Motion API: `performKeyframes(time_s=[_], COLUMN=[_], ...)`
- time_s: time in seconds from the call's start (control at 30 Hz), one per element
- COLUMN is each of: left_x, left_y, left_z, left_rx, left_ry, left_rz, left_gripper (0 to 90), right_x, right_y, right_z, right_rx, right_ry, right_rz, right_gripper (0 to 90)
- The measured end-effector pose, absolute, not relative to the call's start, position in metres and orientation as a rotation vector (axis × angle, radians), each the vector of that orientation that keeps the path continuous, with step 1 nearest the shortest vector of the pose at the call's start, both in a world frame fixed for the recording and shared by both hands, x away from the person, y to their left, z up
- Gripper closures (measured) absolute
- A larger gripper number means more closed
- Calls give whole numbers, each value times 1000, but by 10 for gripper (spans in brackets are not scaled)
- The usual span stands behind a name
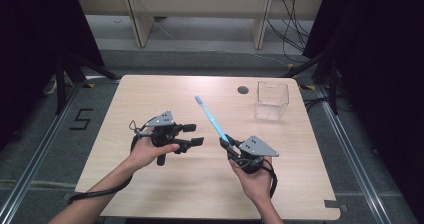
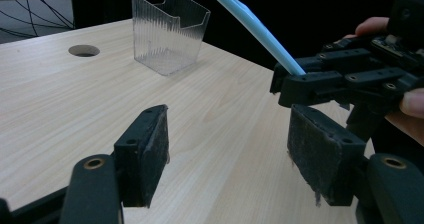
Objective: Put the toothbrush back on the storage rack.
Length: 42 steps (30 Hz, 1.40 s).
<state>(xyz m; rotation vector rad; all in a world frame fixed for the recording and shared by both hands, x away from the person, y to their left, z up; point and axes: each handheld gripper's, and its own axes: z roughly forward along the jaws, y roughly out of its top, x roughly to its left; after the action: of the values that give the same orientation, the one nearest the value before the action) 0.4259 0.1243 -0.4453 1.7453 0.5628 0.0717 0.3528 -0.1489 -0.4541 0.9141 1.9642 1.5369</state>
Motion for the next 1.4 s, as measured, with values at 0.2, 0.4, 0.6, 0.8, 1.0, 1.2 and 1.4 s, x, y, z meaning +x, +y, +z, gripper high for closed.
performKeyframes(time_s=[0.2, 0.4, 0.6, 0.8, 1.0, 1.2, 1.4], left_x=[428, 429, 431, 432, 431, 432, 431], left_y=[123, 119, 113, 107, 103, 101, 100], left_z=[-440, -434, -428, -422, -422, -419, -418], left_rx=[1722, 1694, 1659, 1633, 1611, 1604, 1586], left_ry=[572, 587, 591, 601, 608, 607, 603], left_rz=[65, 40, 21, 13, -2, -2, 7], left_gripper=[336, 337, 352, 399, 473, 538, 632], right_x=[354, 353, 354, 356, 354, 354, 354], right_y=[-146, -142, -139, -136, -133, -133, -131], right_z=[-455, -454, -453, -452, -454, -454, -455], right_rx=[900, 902, 869, 836, 878, 870, 874], right_ry=[1964, 1957, 1952, 1941, 1952, 1955, 1960], right_rz=[1531, 1535, 1541, 1555, 1562, 1535, 1513], right_gripper=[787, 787, 786, 786, 786, 786, 784])
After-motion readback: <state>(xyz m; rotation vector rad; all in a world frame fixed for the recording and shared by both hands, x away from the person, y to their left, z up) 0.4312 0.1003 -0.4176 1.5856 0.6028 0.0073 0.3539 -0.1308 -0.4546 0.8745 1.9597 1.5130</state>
